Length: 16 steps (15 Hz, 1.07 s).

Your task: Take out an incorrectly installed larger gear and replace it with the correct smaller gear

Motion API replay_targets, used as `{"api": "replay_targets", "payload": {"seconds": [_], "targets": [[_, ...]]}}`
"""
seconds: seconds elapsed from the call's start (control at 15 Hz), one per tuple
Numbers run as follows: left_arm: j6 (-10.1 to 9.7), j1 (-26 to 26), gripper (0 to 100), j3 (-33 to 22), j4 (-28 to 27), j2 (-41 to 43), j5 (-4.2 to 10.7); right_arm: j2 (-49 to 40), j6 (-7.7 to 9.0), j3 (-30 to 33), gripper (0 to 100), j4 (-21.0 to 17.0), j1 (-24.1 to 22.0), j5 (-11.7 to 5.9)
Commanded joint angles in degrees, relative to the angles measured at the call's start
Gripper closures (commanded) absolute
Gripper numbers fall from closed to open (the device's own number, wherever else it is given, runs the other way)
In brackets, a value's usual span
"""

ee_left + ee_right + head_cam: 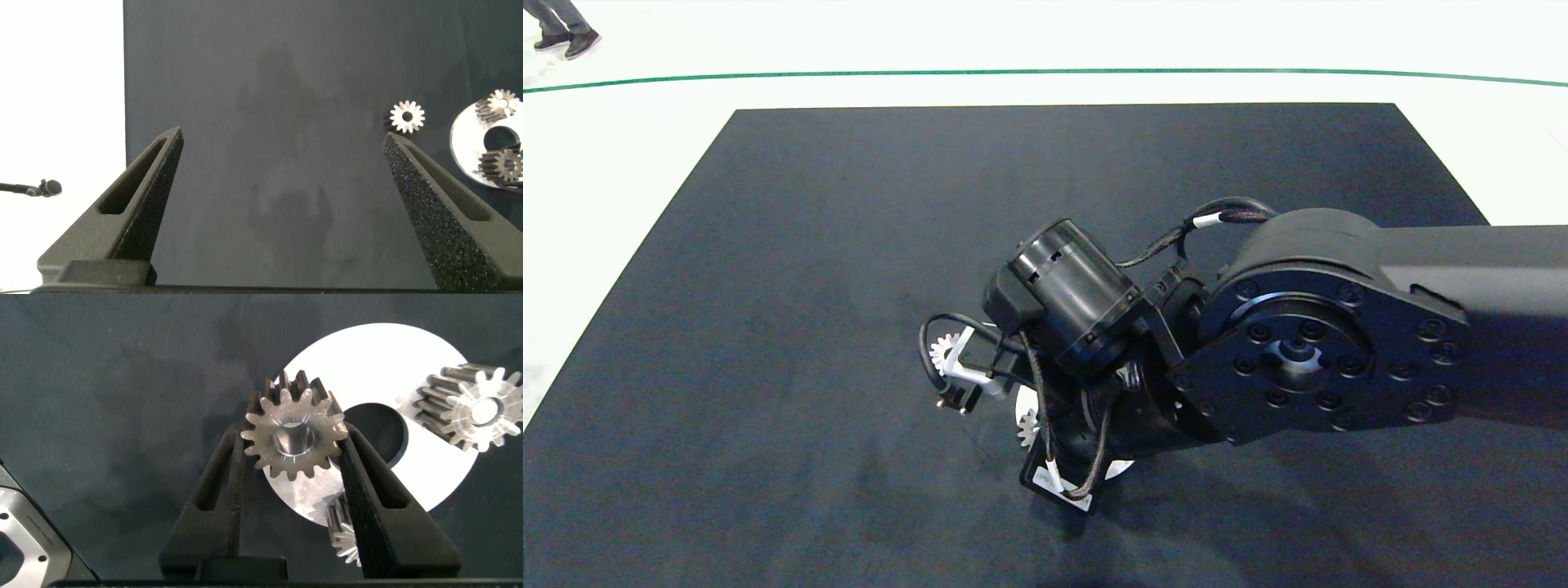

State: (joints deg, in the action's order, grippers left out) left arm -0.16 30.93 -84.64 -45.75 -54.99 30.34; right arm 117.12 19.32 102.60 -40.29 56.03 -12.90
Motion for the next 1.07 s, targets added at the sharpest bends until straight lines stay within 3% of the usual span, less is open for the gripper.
{"api": "replay_targets", "payload": {"seconds": [0.07, 1.07], "targets": [[-0.02, 0.0, 0, 0.1, 0.0, -0.2, 0.16, 0.5, 0.19, 0.0, 72, -0.2, -0.1, -0.2], [0.07, 0.1, 0, 0.1, 0.0, 0.1, 0.24, 1.3, 0.19, 0.3, 72, -0.2, -0.5, -0.29]]}}
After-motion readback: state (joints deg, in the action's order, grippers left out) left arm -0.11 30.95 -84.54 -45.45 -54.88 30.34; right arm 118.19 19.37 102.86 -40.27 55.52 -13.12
